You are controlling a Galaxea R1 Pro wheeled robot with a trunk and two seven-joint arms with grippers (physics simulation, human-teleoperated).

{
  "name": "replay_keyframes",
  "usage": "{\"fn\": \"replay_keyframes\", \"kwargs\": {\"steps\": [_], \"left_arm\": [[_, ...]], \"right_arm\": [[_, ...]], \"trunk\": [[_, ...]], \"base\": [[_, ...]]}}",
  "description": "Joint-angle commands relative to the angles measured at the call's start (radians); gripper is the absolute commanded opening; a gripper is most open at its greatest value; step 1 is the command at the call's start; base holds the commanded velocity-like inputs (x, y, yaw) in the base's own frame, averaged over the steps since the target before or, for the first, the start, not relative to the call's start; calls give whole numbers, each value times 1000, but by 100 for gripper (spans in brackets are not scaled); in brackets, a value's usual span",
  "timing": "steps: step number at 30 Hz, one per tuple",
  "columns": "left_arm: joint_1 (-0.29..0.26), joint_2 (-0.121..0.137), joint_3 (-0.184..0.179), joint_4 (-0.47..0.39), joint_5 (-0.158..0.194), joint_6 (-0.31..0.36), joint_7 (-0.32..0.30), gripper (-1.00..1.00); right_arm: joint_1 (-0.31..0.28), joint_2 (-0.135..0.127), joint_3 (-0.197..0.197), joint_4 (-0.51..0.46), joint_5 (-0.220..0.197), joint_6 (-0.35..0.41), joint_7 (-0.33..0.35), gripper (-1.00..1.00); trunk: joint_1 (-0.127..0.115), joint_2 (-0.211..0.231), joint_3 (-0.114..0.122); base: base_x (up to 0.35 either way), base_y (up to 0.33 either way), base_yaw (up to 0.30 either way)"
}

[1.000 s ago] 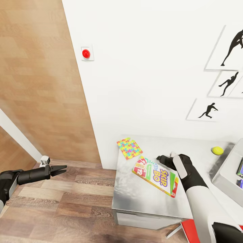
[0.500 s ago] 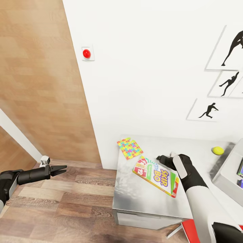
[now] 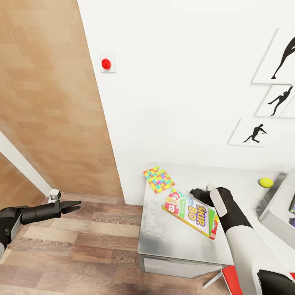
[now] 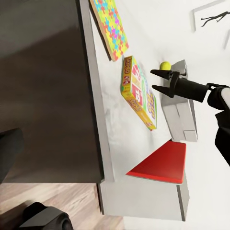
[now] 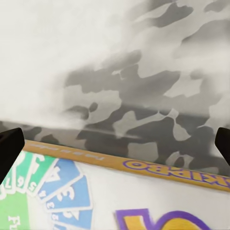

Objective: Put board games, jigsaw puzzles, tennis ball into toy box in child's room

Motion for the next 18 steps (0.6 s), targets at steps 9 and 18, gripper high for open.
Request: {"fn": "replay_keyframes", "kwargs": {"steps": [9,18], "left_arm": [[-1,0,3,-1,-6,11,-7,100],[-1,0,3,-1,-6,10,-7,100]], "right_arm": [[-1,-1,0,-1,-11,3,-8,100],[-1,0,-1,-1,-11,5,-8,100]], "trunk": [[1,-2,-12],[1,-2,-16]], "base": [[0,2,0],[0,0,0]]}}
